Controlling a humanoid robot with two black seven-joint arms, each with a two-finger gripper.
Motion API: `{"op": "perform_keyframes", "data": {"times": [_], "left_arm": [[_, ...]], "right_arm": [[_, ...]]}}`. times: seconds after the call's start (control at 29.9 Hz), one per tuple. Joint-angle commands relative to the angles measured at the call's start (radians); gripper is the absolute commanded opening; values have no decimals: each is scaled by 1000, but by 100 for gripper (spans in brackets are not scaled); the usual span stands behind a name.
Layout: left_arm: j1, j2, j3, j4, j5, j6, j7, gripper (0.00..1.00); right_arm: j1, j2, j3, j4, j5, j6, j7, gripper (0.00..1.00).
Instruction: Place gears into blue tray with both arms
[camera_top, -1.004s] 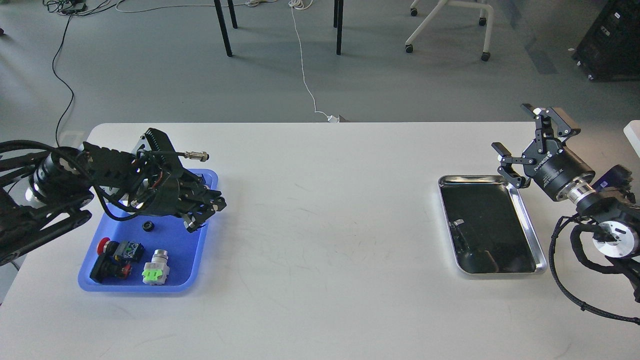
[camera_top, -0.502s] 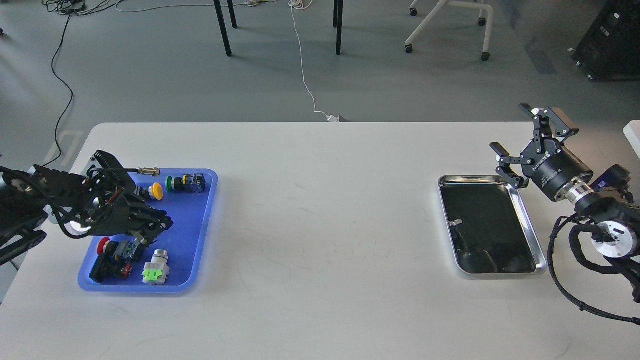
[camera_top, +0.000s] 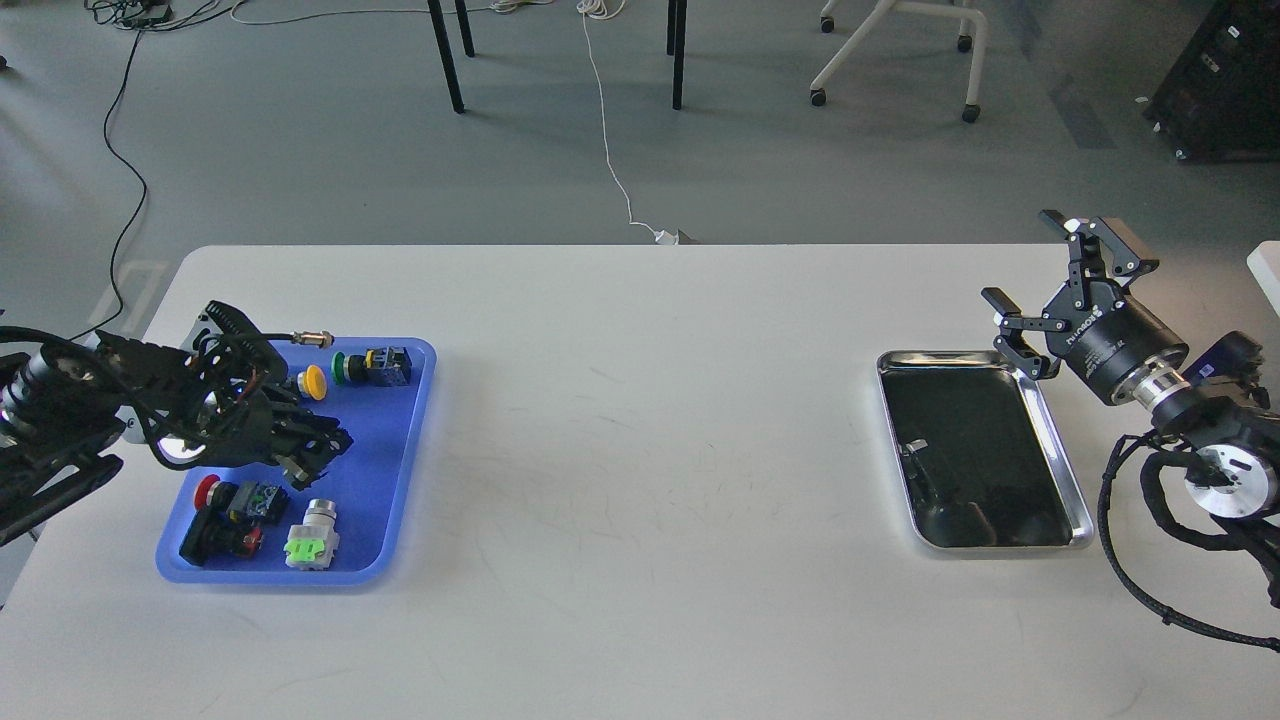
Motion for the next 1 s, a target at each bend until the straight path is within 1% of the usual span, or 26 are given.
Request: {"op": "perform_keyframes", "data": {"times": [0.0, 0.07, 0.23, 0.27, 0.3, 0.33, 0.37, 0.4, 0.5, 0.6, 0.7, 0.77, 0.87, 0.97], "left_arm": [[-3, -21, 2, 26, 0, 0, 0, 20], [-1, -26, 0, 34, 0, 2, 0, 20], [-3, -39, 0, 42, 0, 2, 0, 25], [-3, -41, 0, 48, 0, 2, 0, 29], [-3, -41, 0, 48, 0, 2, 0, 35], [-3, -41, 0, 48, 0, 3, 0, 45], [-3, -41, 0, 48, 0, 3, 0, 54], [-3, -39, 0, 50, 0, 3, 0, 58], [-9, -39, -4, 48, 0, 3, 0, 63], [-17, -38, -7, 45, 0, 3, 0, 70], [-31, -30, -11, 27, 0, 3, 0, 72], [-70, -6, -38, -30, -11, 2, 0, 79], [-81, 42, -133, -120, -193, 2, 0, 86], [-77, 56, -208, -187, -411, 3, 0, 93]], "right_arm": [[1, 2, 0, 0, 0, 0, 0, 98], [1, 0, 0, 0, 0, 0, 0, 98], [1, -1, 0, 1, 0, 0, 0, 98], [1, -1, 0, 0, 0, 0, 0, 98], [1, -1, 0, 1, 0, 0, 0, 98], [0, -1, 0, 1, 0, 0, 0, 98], [0, -1, 0, 1, 0, 0, 0, 98], [0, -1, 0, 1, 0, 0, 0, 98], [0, -1, 0, 1, 0, 0, 0, 98], [1, -1, 0, 1, 0, 0, 0, 98], [1, -1, 0, 3, 0, 0, 0, 98], [1, -1, 0, 3, 0, 0, 0, 98], [1, -1, 2, 3, 0, 0, 0, 98], [0, -1, 5, 3, 0, 0, 0, 98]]}}
